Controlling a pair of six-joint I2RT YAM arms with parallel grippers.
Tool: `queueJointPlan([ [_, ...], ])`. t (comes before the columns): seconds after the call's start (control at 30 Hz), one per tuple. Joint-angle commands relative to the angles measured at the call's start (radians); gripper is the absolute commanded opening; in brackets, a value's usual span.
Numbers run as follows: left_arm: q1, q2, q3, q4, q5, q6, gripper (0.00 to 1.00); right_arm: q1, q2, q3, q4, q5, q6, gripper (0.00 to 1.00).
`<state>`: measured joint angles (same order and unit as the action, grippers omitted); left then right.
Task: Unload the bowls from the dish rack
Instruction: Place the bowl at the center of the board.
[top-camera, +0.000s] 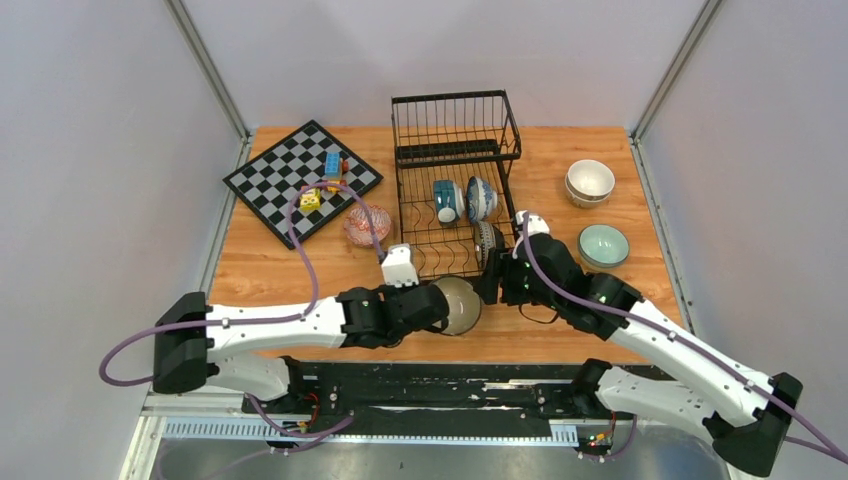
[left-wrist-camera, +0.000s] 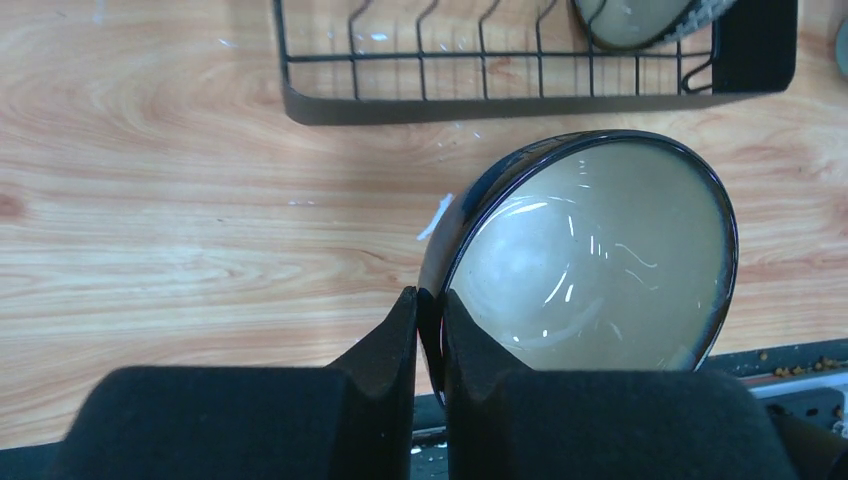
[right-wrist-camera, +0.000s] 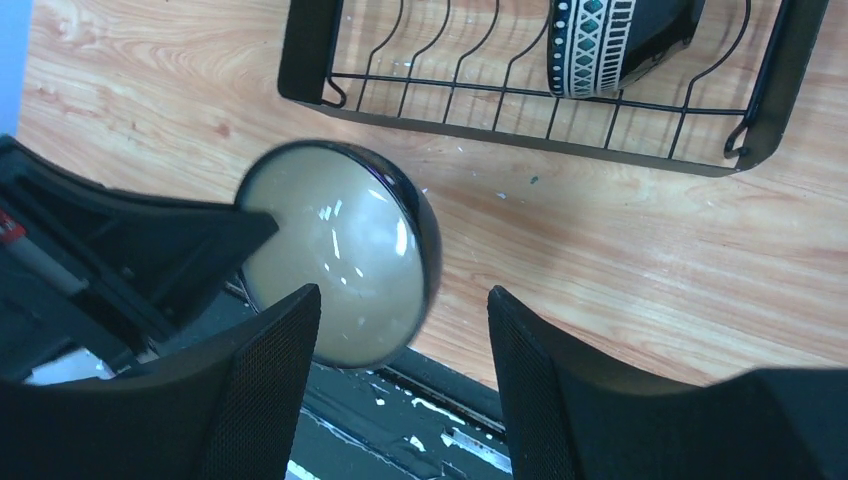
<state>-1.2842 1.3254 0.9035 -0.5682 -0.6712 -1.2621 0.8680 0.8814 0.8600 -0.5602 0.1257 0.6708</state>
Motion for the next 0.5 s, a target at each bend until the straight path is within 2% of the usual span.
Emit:
queueJointPlan([
  [0.0,0.047,-0.152,-0.036,0.024,-0.109,0.006,0.00,-0.003,-0.050,0.036,-0.006,-0.043,-0.080,0.65],
  [0.13,0.182,-0.324,-0.092,-0.048,-0.133,0.067,0.00,-0.003,-0.105,0.004,0.020,-0.084,-0.185,0.63],
  [0.27,0.390,-0.484,-0.120,-0.095,-0.101,0.202,0.00,-0.003,-0.153,-0.043,0.045,-0.110,-0.227,0.63],
  [0.47,0.721,-0.571,-0.200,-0.133,0.011,0.310,0.00,-0.003,-0.179,-0.114,0.082,-0.152,-0.221,0.62],
])
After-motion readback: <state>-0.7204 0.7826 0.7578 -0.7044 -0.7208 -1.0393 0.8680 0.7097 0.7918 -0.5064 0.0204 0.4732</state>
